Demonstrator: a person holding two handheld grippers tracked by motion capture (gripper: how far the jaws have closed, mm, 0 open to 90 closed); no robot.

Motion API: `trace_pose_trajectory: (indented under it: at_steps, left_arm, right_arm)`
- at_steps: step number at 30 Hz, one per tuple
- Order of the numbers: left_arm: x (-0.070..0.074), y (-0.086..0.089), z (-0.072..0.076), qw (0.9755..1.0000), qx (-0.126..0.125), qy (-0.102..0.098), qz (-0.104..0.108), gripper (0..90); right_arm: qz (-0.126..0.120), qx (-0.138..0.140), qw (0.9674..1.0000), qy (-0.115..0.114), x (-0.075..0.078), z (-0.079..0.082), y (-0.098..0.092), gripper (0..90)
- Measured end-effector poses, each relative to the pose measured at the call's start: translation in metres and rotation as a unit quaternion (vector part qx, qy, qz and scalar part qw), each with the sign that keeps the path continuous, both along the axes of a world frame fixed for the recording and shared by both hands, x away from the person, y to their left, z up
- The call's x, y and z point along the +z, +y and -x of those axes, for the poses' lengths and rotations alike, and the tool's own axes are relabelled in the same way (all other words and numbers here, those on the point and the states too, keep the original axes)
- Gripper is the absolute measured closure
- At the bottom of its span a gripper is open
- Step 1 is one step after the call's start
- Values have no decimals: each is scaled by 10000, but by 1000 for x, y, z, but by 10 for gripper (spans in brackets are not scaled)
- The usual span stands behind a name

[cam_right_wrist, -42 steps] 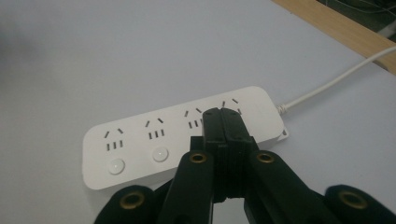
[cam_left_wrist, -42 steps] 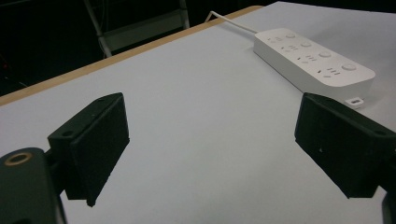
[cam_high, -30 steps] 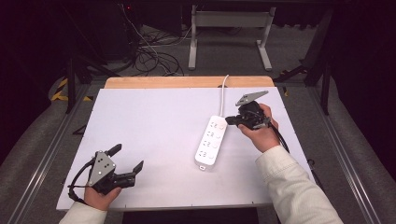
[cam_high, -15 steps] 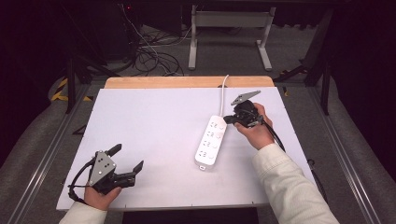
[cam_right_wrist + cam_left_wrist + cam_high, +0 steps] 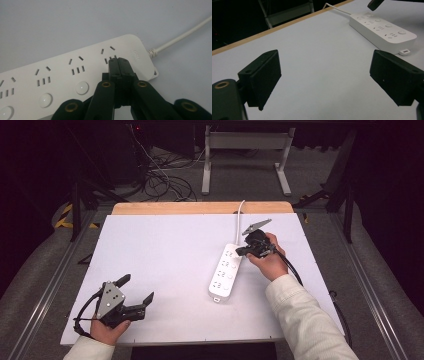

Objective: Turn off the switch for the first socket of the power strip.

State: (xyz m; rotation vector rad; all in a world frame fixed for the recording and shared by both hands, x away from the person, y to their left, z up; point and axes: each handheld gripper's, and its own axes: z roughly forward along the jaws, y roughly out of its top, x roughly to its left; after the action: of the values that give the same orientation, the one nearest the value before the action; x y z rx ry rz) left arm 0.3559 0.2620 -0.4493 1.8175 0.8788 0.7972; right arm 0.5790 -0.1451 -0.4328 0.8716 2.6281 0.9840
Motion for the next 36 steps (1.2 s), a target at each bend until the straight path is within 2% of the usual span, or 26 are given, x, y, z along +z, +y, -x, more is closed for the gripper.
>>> trace_pose_trajectory:
  at_steps: [11, 36]
  left_arm:
    - [0, -1, 1, 10000, -6, -12, -23, 106]
    - [0, -1, 1, 10000, 6, -40, -49, 105]
  right_arm:
    - [118, -21, 9999, 14, -9, -2, 7, 900]
    - [220, -136, 9996, -95, -13, 1, 9, 900]
